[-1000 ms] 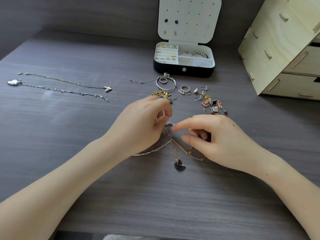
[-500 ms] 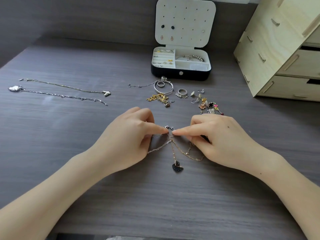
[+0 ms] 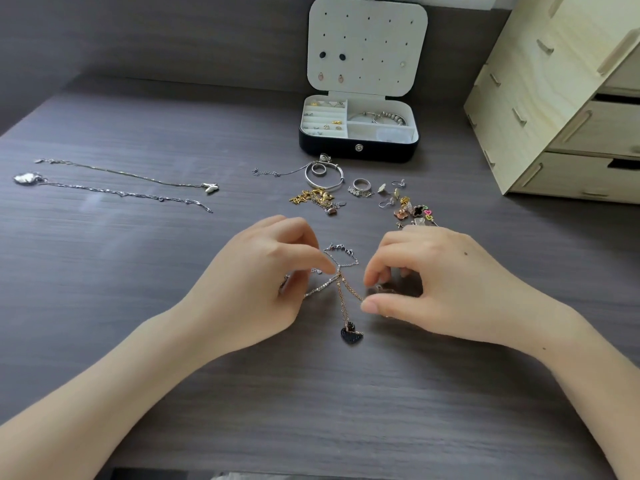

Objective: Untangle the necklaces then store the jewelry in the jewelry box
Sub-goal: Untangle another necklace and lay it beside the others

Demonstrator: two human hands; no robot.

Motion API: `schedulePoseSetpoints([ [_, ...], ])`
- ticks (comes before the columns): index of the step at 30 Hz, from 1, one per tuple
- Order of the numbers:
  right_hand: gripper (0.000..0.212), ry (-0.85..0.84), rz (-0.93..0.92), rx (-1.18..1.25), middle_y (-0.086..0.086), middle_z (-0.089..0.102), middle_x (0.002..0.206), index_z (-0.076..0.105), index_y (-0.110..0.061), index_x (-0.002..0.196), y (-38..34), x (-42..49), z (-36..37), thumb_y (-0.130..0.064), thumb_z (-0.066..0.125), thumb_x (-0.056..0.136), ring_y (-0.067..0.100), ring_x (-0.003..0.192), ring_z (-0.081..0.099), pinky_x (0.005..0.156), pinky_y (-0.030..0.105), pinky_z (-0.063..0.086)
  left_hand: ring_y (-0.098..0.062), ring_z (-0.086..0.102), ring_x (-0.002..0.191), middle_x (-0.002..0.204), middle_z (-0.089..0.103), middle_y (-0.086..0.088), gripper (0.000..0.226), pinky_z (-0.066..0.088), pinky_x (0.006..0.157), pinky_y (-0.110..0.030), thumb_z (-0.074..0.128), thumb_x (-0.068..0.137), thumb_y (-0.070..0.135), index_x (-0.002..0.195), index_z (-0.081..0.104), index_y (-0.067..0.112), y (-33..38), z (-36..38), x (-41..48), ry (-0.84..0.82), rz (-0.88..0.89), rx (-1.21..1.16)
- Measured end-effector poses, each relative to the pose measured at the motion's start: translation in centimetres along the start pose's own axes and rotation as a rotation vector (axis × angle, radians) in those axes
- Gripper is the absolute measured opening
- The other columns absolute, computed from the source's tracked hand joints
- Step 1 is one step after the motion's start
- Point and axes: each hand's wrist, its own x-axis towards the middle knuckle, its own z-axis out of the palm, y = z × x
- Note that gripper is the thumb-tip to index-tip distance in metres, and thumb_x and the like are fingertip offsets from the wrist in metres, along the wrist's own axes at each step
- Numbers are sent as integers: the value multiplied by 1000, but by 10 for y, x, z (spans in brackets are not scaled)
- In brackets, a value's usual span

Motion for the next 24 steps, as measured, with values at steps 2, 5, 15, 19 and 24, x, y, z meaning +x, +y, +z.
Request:
schedulePoseSetpoints([
  [2, 34, -79, -33, -34, -20, 52, 80, 63, -35, 85, 4, -2, -7, -63, 52, 71, 5, 77, 45, 72, 16, 32, -17, 53, 70, 81, 61, 4, 36, 38, 63, -23, 51, 74, -2, 87, 75, 20, -1, 1, -1, -28, 19, -15],
  [5, 32, -182, -18, -51, -22, 48, 88, 61, -38, 93, 13, -6, -17, -59, 65, 70, 2, 86, 43, 79, 14, 28, -13, 54, 71, 82, 61, 6, 27, 39, 64, -21, 54, 79, 6, 90, 74, 20, 0, 3, 0, -54, -15, -11],
  [15, 25, -180, 66, 14, -16, 52, 81, 50, -39, 70, 14, -23, -12, -27, 66, 84, 2, 86, 46, 74, 10, 32, -12, 46, 58, 76, 53, 9, 15, 31, 54, -12, 54, 81, 20, 87, 68, 24, -7, -11, -28, -43, -178, 135],
  [19, 18, -51, 94, 187, -13, 58, 81, 50, -26, 78, 8, -25, -14, -16, 58, 90, 2, 81, 53, 73, 13, 39, -3, 45, 55, 70, 46, 14, 13, 33, 52, -15, 64, 84, 12, 90, 67, 24, -6, -15, -34, -83, -227, 107],
  [24, 18, 12, 58, 426, -7, 67, 73, 43, -17, 82, -12, 1, -29, -6, 45, 95, 10, 72, 62, 68, 21, 45, -3, 46, 60, 70, 47, 14, 8, 33, 55, -15, 61, 86, 14, 88, 62, 22, -7, -16, -38, -104, -228, 109],
])
